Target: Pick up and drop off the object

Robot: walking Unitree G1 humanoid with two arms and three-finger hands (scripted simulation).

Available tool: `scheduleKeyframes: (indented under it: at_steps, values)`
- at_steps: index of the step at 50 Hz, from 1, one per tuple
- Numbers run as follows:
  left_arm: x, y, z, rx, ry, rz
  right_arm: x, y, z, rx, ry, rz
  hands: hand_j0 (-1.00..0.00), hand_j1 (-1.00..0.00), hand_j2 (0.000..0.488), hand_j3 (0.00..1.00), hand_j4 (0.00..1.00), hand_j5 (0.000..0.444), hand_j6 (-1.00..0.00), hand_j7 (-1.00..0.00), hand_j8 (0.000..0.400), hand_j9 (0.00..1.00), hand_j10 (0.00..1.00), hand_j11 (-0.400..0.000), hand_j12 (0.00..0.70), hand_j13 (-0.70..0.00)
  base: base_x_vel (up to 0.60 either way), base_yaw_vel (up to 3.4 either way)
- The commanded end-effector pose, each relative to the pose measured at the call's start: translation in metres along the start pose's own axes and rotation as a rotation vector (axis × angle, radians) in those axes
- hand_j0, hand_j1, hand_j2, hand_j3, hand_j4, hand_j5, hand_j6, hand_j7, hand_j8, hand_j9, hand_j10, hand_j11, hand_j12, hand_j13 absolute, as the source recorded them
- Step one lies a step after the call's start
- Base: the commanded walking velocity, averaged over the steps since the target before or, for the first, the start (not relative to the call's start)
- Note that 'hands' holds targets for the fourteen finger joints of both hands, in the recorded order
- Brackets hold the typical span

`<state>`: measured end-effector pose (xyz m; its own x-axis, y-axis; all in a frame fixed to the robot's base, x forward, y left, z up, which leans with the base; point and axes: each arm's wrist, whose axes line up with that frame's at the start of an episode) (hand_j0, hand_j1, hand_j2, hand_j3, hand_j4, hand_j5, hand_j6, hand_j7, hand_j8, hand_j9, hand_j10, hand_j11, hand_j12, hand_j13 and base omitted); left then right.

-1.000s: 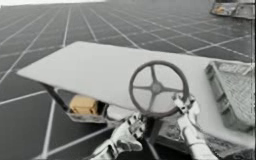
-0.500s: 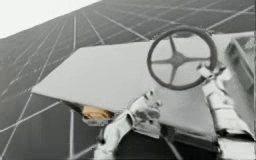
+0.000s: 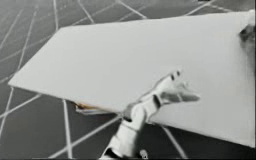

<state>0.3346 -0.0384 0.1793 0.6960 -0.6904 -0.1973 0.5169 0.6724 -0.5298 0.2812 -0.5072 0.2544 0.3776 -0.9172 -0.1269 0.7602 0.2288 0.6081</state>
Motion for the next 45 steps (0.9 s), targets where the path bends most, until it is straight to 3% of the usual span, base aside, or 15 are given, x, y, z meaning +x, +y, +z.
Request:
scheduleKeyframes:
  at_steps: [1, 5, 6, 7, 8, 9, 10, 11, 12, 18, 22, 29, 35, 40, 45]
  values:
    - [-0.018, -0.006, -0.002, -0.001, -0.011, 0.026, 0.102, 0.016, -0.007, 0.020, 0.015, -0.010, 0.00, 0.00, 0.000, 1.00, 1.00, 0.000, 0.00, 0.00, 0.000, 1.00, 1.00, -0.400, 0.000, -0.700, 0.00, -0.39]
    - [-0.038, 0.004, 0.003, -0.037, -0.035, 0.119, 0.102, 0.018, -0.077, -0.041, 0.133, -0.024, 0.00, 0.00, 0.000, 1.00, 1.00, 0.000, 0.00, 0.00, 0.000, 1.00, 1.00, -0.400, 0.000, -0.700, 0.00, -0.28]
    - [-0.039, 0.009, 0.003, -0.060, -0.037, 0.125, 0.100, 0.029, -0.088, -0.066, 0.170, -0.006, 0.00, 0.00, 0.000, 0.93, 1.00, 0.034, 0.00, 0.00, 0.000, 1.00, 1.00, -0.400, 0.000, -0.700, 0.00, -0.17]
    - [-0.048, 0.014, 0.006, -0.040, -0.066, 0.150, 0.107, 0.040, -0.110, -0.094, 0.201, -0.004, 0.00, 0.00, 0.000, 0.21, 0.98, 0.383, 0.00, 0.00, 0.000, 1.00, 1.00, -0.400, 0.000, -0.700, 0.00, -0.13]
    - [-0.049, 0.016, 0.013, -0.056, -0.069, 0.172, 0.105, 0.047, -0.113, -0.105, 0.203, 0.008, 0.00, 0.00, 0.000, 0.00, 0.19, 0.095, 0.00, 0.00, 0.000, 1.00, 1.00, -0.400, 0.000, -0.700, 0.00, -0.10]
    - [-0.048, 0.015, 0.008, -0.065, -0.077, 0.179, 0.110, 0.064, -0.118, -0.133, 0.219, 0.012, 0.00, 0.00, 0.000, 0.00, 0.00, 0.000, 0.00, 0.00, 0.000, 0.93, 1.00, -0.400, 0.000, -0.700, 0.00, -0.07]
    - [-0.047, 0.026, 0.012, -0.086, -0.086, 0.186, 0.101, 0.063, -0.122, -0.158, 0.231, 0.001, 0.00, 0.00, 0.000, 0.00, 0.00, 0.000, 0.00, 0.00, 0.000, 0.21, 0.98, -0.391, 0.000, -0.684, 0.00, -0.05]
    - [-0.043, 0.020, 0.008, -0.089, -0.078, 0.179, 0.102, 0.070, -0.124, -0.174, 0.242, 0.014, 0.00, 0.00, 0.000, 0.00, 0.00, 0.000, 0.00, 0.00, 0.000, 0.00, 0.19, -0.076, 0.000, -0.133, 0.00, -0.04]
    - [-0.047, 0.020, 0.011, -0.093, -0.082, 0.184, 0.109, 0.066, -0.128, -0.191, 0.235, 0.016, 0.00, 0.00, 0.000, 0.00, 0.00, 0.000, 0.00, 0.00, 0.000, 0.00, 0.00, 0.000, 0.000, 0.000, 0.00, -0.03]
    - [-0.018, 0.000, 0.005, -0.086, -0.057, 0.101, 0.107, 0.034, -0.098, -0.287, 0.188, 0.006, 0.00, 0.00, 0.000, 0.00, 0.00, 0.000, 0.00, 0.00, 0.000, 0.00, 0.00, 0.000, 0.000, 0.000, 0.00, -0.07]
    - [-0.015, -0.017, 0.008, -0.071, -0.073, 0.046, 0.059, 0.010, -0.087, -0.319, 0.155, 0.138, 0.00, 0.00, 0.000, 0.00, 0.00, 0.000, 0.00, 0.00, 0.000, 0.00, 0.00, 0.000, 0.000, 0.000, 0.00, -0.16]
    - [-0.039, -0.017, 0.041, 0.050, -0.438, 0.203, -0.098, 0.019, -0.075, -0.446, -0.205, 0.646, 0.00, 0.00, 0.000, 0.00, 0.00, 0.000, 0.00, 0.00, 0.000, 0.00, 0.00, 0.000, 0.000, 0.000, 0.00, -0.17]
    - [-0.080, 0.014, 0.058, -0.025, -0.598, 0.256, -0.245, 0.091, -0.121, -0.453, -0.334, 1.087, 0.00, 0.00, 0.000, 0.00, 0.00, 0.000, 0.00, 0.00, 0.000, 0.00, 0.00, 0.000, 0.000, 0.000, 0.00, -0.05]
    - [-0.103, 0.043, 0.057, 0.015, -0.763, 0.327, -0.288, 0.092, -0.175, -0.478, -0.284, 1.200, 0.00, 0.00, 0.000, 0.00, 0.00, 0.000, 0.00, 0.00, 0.000, 0.00, 0.00, 0.000, 0.000, 0.000, 0.00, 0.07]
    - [-0.070, 0.057, 0.051, 0.052, -0.802, 0.358, -0.292, 0.084, -0.194, -0.490, -0.276, 1.159, 0.00, 0.00, 0.000, 0.00, 0.00, 0.000, 0.00, 0.00, 0.000, 0.00, 0.00, 0.000, 0.000, 0.000, 0.00, 0.03]
